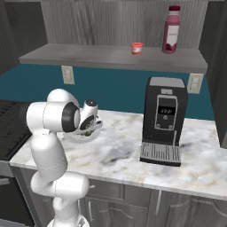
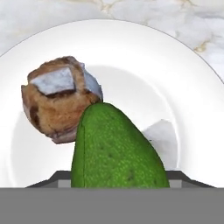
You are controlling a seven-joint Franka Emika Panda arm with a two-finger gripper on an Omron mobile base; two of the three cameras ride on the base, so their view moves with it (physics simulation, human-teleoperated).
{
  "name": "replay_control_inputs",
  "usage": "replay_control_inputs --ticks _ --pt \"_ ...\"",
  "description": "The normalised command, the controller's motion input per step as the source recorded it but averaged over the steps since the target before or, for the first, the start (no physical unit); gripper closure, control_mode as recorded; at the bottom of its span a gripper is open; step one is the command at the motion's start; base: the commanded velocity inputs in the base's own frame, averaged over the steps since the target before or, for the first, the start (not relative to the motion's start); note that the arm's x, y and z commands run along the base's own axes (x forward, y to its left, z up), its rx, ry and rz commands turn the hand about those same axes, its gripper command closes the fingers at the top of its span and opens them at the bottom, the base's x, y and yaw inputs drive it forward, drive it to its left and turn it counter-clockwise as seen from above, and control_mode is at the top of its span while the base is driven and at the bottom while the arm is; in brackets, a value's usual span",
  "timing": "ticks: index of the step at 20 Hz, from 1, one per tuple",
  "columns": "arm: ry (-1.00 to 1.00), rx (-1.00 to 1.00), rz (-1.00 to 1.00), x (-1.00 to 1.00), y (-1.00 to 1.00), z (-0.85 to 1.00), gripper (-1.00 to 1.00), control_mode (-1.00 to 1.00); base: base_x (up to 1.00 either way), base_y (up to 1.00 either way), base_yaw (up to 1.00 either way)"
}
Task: Pick the avocado and bread from the counter and place them on the plate. Then pick the jam from the cabinet and place it next to the plate. Lastly close the cabinet door.
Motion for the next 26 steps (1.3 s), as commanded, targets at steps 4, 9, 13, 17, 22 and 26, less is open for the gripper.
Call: replay_control_inputs --ticks 4,9,13,17,22,26 --pt "0.09 0.0 0.0 0.14 0.1 -0.18 1.0 -1.0 0.0 0.0 0.0" --pt "0.04 0.0 0.0 0.04 0.05 -0.02 -1.0 -1.0 0.0 0.0 0.0" --pt "0.0 0.0 0.0 0.0 0.0 0.04 -1.0 -1.0 0.0 0.0 0.0" --pt "0.0 0.0 0.0 0.0 0.0 0.16 -1.0 -1.0 0.0 0.0 0.0" --pt "0.0 0.0 0.0 -0.04 0.0 0.34 -1.0 -1.0 0.0 0.0 0.0" --pt "0.0 0.0 0.0 -0.1 0.0 0.34 -1.0 -1.0 0.0 0.0 0.0"
